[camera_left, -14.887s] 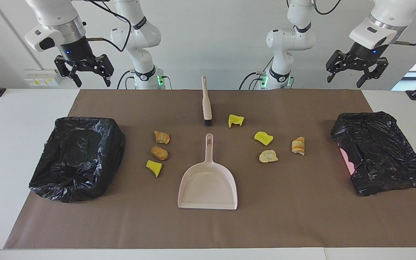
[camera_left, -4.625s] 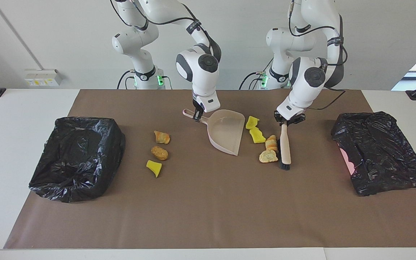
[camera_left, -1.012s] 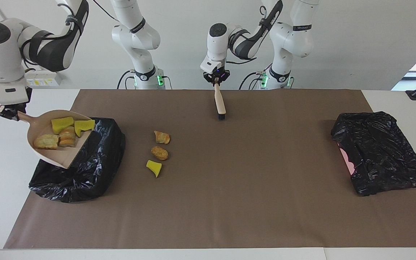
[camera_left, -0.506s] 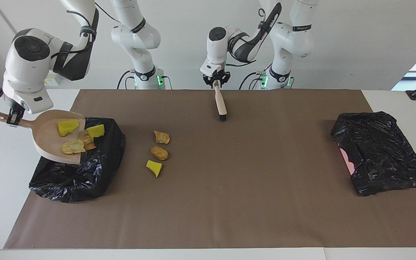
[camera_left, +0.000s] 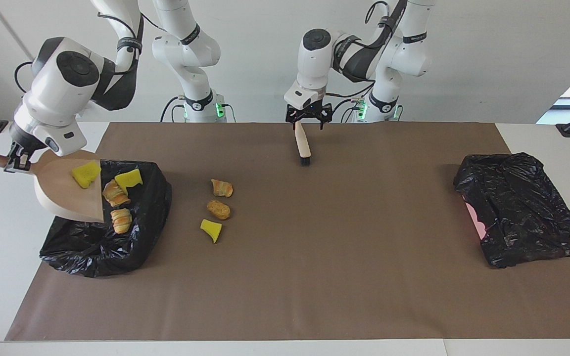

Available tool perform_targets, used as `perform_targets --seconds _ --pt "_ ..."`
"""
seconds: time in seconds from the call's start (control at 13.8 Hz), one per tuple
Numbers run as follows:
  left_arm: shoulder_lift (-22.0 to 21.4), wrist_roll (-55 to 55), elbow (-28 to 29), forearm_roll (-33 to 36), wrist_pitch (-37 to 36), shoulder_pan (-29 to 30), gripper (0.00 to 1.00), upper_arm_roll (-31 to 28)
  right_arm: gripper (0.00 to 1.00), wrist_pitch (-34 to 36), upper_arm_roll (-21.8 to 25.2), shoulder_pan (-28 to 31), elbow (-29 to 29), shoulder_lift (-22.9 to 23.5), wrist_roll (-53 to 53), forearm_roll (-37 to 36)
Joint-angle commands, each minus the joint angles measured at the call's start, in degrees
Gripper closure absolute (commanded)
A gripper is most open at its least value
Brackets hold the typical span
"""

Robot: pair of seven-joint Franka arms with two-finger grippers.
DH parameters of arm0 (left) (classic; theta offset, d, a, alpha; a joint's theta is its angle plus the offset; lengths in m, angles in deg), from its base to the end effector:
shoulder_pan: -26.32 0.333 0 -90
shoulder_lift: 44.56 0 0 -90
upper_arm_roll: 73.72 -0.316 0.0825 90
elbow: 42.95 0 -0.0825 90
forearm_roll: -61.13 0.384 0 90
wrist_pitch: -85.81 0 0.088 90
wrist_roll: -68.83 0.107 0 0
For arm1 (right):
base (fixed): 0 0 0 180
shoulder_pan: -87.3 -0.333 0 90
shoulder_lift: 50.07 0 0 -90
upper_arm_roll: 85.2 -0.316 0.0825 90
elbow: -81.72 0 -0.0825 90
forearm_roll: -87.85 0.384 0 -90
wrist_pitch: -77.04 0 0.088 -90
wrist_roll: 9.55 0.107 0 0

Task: Sweep and dump trash in bin

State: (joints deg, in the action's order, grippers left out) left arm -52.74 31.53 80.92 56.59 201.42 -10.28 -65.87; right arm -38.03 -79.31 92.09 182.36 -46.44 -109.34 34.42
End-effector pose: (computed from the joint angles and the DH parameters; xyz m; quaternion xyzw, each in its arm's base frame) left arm 0.3572 -0.3593 0.4577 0.9987 -0.0445 -0.0179 0.0189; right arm 0.5881 -0.1580 0.5637 0.5263 0.7310 -0.3024 0.3118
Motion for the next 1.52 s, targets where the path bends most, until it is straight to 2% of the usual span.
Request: perform_targets --seconds 0.0,0.14,0.29,0.58,0.72,0.79,0.94,1.16,1.3,1.45 --pt "0.71 11.51 -8.87 1.89 -5.55 8.54 0.0 0.58 1.0 0.73 -0.18 0.13 1.31 -3.7 -2.17 -4.56" --pt "1.32 17.5 -15.2 3.57 -9.59 14.95 0.0 0.58 1.0 1.43 -0.27 -2.76 1.22 -3.71 -0.85 -8.87" --pt "1.68 23.99 -21.27 3.75 -13.11 21.01 0.0 0.49 1.0 1.7 -0.27 -3.21 1.74 -3.89 0.29 -9.41" --pt "1.76 34.02 -31.91 3.75 -24.7 28.94 0.0 0.4 1.0 1.52 -0.62 -4.44 4.03 -4.5 3.46 -11.17" --pt "3.77 36.68 -37.17 3.66 -29.98 31.05 0.0 0.14 1.0 3.27 -0.62 -4.7 3.68 -4.5 5.38 -10.99" --pt "6.14 36.86 -41.29 3.49 -32.53 32.28 0.0 0.05 1.0 5.63 -0.7 -4.88 2.9 -4.59 7.92 -10.3" --pt "10.01 37.03 -47.46 3.58 -37.19 32.99 0.0 0.05 1.0 9.24 -3.15 -5.58 1.23 -5.64 12.31 -7.41" --pt "9.07 42.72 -47.67 3.31 -38.44 35.45 0.0 0.05 1.0 16.0 -6.49 -5.76 -3.34 -5.21 20.39 0.94" --pt "7.04 45.29 -44.86 3.66 -37.48 35.81 0.0 -0.64 1.0 18.21 -9.39 -5.76 -3.35 -5.29 28.73 6.2" --pt "6.95 45.21 -44.77 3.66 -38.26 35.81 0.0 -0.82 1.0 18.75 -9.76 -5.85 -3.35 -5.29 36.9 14.28"
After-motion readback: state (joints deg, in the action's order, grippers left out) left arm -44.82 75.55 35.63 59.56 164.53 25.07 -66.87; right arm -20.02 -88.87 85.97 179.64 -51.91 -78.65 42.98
